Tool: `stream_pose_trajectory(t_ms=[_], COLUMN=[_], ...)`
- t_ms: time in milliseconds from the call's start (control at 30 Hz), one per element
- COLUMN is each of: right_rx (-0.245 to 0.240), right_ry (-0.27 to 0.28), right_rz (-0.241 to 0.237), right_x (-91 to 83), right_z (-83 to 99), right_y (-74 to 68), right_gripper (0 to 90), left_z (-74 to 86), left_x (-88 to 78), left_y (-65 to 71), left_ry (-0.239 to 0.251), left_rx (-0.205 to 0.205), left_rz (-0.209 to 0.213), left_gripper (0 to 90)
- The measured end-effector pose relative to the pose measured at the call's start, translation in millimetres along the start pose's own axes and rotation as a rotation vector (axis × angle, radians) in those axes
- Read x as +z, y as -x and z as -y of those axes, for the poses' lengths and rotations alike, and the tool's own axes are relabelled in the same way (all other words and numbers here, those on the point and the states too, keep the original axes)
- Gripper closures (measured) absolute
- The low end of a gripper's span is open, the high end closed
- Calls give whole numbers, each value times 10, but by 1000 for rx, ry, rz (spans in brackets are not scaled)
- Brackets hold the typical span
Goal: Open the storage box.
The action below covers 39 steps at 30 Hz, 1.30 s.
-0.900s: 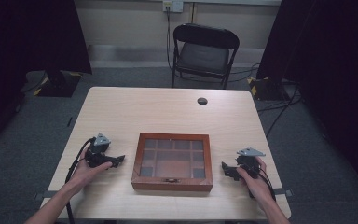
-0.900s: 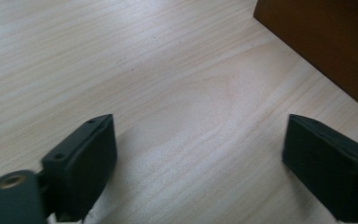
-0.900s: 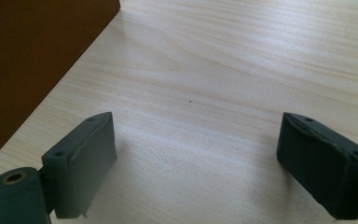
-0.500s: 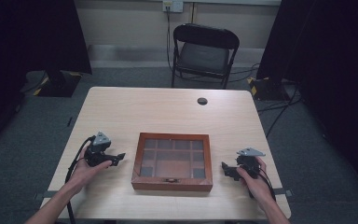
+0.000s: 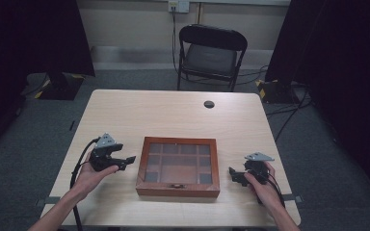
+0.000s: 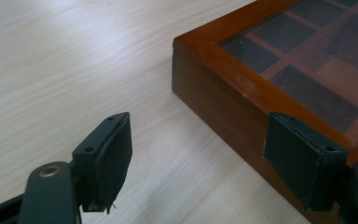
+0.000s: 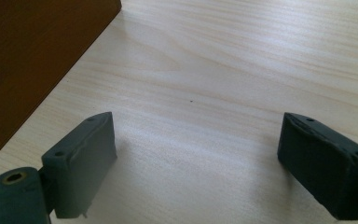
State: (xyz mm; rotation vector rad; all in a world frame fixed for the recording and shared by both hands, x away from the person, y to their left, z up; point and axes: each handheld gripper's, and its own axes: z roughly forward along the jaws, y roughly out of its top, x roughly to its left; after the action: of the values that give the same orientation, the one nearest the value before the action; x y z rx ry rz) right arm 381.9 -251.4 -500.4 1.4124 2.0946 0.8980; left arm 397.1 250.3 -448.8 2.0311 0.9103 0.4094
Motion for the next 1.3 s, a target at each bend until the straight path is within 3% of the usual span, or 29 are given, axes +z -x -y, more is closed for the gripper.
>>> stream_pose_trajectory(t_ms=[133, 433, 633, 700, 833, 933, 1300], right_rx=[0, 1, 1, 0, 1, 0, 0], right_ry=[0, 0, 0, 0, 0, 0, 0], right_rz=[0, 0, 0, 0, 0, 0, 0], right_x=[0, 0, 0, 0, 0, 0, 0], right_z=[0, 0, 0, 0, 0, 0, 0], right_y=[0, 0, 0, 0, 0, 0, 0], right_gripper=[107, 107, 107, 107, 107, 107, 107], left_z=[-58, -135, -220, -245, -295, -329, -519], left_x=[-27, -65, -118, -136, -137, -123, -34], left_y=[66, 164, 236, 265, 327, 383, 638], left_ry=[46, 52, 58, 63, 70, 77, 66], left_rx=[-3, -2, 11, 10, 11, 4, 40], left_rz=[16, 65, 131, 189, 210, 251, 312], left_gripper=[254, 304, 335, 439, 413, 422, 393])
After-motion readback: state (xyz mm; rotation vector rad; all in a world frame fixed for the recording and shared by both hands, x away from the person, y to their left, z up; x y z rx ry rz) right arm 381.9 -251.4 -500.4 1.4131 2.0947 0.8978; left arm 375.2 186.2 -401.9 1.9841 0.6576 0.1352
